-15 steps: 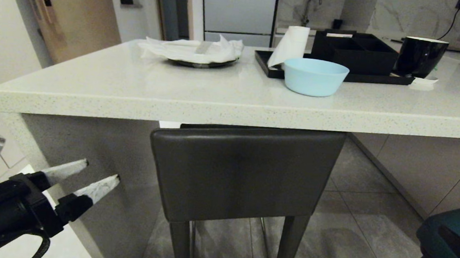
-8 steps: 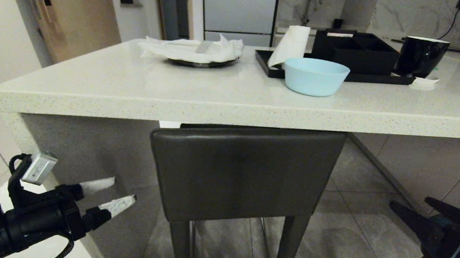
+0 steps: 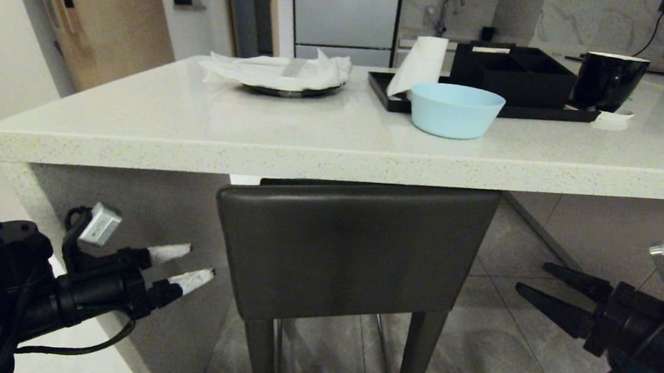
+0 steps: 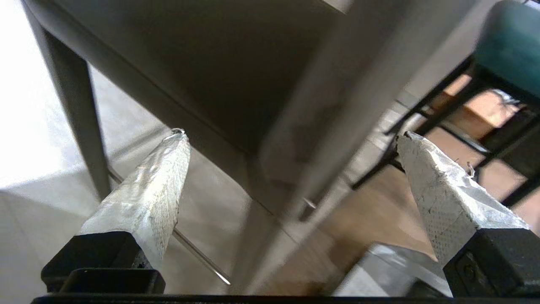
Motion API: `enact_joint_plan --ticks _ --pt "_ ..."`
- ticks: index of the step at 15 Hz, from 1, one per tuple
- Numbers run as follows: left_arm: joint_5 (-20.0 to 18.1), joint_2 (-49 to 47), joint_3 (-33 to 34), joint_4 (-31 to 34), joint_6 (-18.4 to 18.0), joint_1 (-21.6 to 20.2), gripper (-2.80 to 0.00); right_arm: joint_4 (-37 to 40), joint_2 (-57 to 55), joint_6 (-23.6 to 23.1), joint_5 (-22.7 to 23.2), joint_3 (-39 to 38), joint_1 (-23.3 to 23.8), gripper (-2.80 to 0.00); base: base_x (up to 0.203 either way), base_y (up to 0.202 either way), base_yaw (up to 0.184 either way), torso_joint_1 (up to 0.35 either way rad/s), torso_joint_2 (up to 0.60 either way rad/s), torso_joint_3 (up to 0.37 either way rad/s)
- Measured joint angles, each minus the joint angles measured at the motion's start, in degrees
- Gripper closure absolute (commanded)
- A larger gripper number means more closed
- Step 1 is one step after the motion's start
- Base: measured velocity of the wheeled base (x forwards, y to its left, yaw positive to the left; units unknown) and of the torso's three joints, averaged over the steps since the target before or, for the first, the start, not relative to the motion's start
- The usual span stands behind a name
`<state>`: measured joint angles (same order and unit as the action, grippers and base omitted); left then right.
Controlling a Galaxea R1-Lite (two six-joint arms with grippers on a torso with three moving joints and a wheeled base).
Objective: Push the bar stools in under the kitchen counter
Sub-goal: Pull the gray chair out from under the dining table
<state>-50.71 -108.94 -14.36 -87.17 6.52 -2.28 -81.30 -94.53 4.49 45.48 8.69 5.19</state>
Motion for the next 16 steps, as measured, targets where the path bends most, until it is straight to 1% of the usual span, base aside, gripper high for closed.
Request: enact_joint_plan --ticks 2,3,4,8,13,16 --pt "0.4 -1.9 -2.3 0.0 -0.3 -0.2 -2.8 -4.5 -6.8 -0.1 7.3 3.0 1.9 -2.8 0.0 0.0 0.0 0.0 0.0 0.0" --pt "0.4 -2.8 -3.2 0.0 -0.3 -0.3 -2.8 -5.4 -9.4 -0.1 9.5 5.1 2.4 -2.8 0.0 0.0 0.0 0.0 0.0 0.0" --pt "0.4 -3.7 -4.2 0.0 -0.4 -0.4 -2.8 -5.7 -11.9 -0.1 10.6 7.6 2.9 -2.8 0.0 0.0 0.0 0.0 0.0 0.0" --pt "0.6 -6.2 -7.2 0.0 -0.3 0.7 -2.8 -5.9 -18.8 0.1 11.5 15.9 3.1 -2.8 0.0 0.0 0.0 0.0 0.0 0.0" --pt "0.7 -7.7 -10.1 0.0 -0.1 3.2 -2.8 -5.9 -23.4 1.3 11.5 23.0 -2.3 -2.8 0.0 0.0 0.0 0.0 0.0 0.0" --pt "0.8 -7.4 -10.0 0.0 -0.1 4.0 -2.8 -5.8 -24.3 2.8 11.6 25.9 -4.4 -2.8 0.0 0.0 0.0 0.0 0.0 0.0"
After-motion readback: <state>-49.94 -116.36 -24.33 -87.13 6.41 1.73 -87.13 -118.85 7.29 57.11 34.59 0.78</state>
